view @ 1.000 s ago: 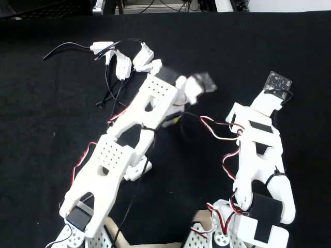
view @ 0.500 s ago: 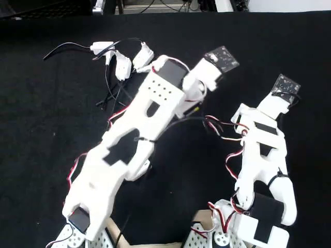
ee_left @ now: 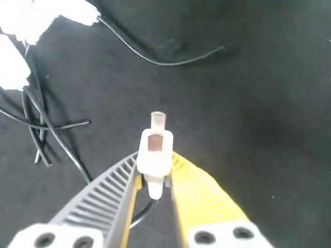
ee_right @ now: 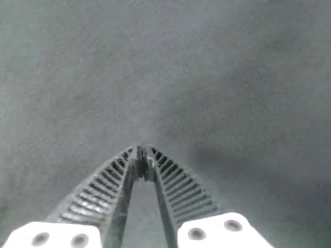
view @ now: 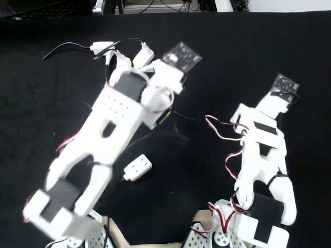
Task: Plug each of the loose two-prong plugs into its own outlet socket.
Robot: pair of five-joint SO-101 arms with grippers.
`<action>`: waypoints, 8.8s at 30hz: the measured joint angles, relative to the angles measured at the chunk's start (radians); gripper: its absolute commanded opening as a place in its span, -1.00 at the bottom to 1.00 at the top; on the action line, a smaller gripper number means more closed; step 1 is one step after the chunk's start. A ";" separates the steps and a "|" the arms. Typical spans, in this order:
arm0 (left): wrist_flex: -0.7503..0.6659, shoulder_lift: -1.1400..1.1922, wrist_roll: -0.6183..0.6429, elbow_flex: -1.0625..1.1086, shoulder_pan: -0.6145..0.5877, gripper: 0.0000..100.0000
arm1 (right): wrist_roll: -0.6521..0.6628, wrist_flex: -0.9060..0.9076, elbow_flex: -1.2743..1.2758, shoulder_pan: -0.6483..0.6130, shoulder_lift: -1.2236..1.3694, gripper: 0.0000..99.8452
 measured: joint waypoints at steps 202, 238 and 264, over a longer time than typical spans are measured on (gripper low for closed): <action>-0.204 -0.621 0.258 0.675 -0.083 -0.94 | 0.023 0.089 0.330 -0.258 -0.667 -0.60; 0.009 -0.176 0.930 0.439 -0.098 -0.94 | 0.041 -0.052 0.408 -0.229 -0.667 -0.60; 0.095 -0.161 1.574 0.411 -0.068 -0.94 | 0.041 -0.203 0.497 -0.229 -0.667 -0.60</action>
